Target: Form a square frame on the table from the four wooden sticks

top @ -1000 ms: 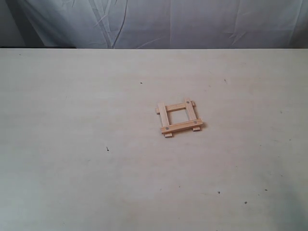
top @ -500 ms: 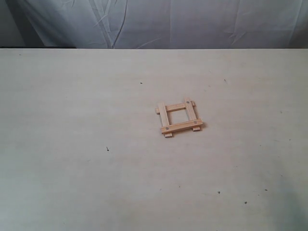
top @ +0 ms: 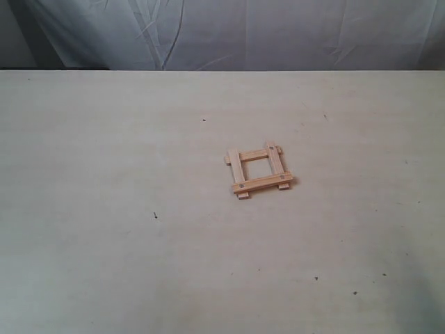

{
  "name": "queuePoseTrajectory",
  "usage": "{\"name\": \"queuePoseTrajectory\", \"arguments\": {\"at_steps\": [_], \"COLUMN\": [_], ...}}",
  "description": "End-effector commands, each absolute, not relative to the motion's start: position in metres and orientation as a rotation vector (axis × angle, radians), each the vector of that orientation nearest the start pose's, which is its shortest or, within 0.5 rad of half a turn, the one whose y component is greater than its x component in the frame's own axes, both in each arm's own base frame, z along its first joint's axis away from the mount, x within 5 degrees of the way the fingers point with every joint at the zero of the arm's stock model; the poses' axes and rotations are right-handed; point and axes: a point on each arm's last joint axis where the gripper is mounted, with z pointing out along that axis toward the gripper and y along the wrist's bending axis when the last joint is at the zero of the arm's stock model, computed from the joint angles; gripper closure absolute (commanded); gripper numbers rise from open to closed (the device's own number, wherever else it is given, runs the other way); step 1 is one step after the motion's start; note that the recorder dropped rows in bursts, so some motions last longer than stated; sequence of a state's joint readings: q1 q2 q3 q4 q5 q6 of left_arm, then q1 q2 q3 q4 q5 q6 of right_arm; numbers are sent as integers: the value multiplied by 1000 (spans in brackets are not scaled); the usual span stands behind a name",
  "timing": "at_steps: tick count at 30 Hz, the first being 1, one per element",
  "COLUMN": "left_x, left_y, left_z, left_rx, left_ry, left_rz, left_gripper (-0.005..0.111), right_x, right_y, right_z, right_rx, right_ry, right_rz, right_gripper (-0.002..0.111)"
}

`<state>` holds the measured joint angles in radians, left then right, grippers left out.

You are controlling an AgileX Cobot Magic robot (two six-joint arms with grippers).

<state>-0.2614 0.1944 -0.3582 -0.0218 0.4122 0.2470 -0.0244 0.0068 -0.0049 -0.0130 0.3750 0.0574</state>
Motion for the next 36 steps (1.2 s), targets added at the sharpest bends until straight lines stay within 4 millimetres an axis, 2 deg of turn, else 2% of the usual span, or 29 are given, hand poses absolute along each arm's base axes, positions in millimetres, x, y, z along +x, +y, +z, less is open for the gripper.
{"name": "queuePoseTrajectory", "arguments": {"at_steps": [1, 7, 13, 16, 25, 31, 36], "left_x": [62, 68, 61, 55, 55, 55, 55], "left_y": [-13, -8, -4, -3, -3, -1, -1], "left_z": [249, 213, 189, 191, 191, 191, 191], "left_rx": [386, 280, 161, 145, 140, -19, -24], "left_ry": [1757, 1789, 1797, 1724, 1721, 1728, 1728], "left_rz": [25, 68, 63, 72, 67, -36, -40], "left_gripper": [107, 107, 107, 107, 107, 107, 107], "right_x": [53, 53, 53, 53, 53, 53, 53], "right_y": [-2, -2, -2, -2, -2, -1, -1], "right_z": [180, 180, 181, 181, 180, 180, 180], "right_rx": [70, 70, 69, 69, 69, 81, 81], "right_ry": [1846, 1846, 1844, 1844, 1846, 1845, 1845], "right_rz": [9, 9, 7, 7, 7, 26, 26], "right_gripper": [108, 108, 108, 108, 108, 108, 108]}}
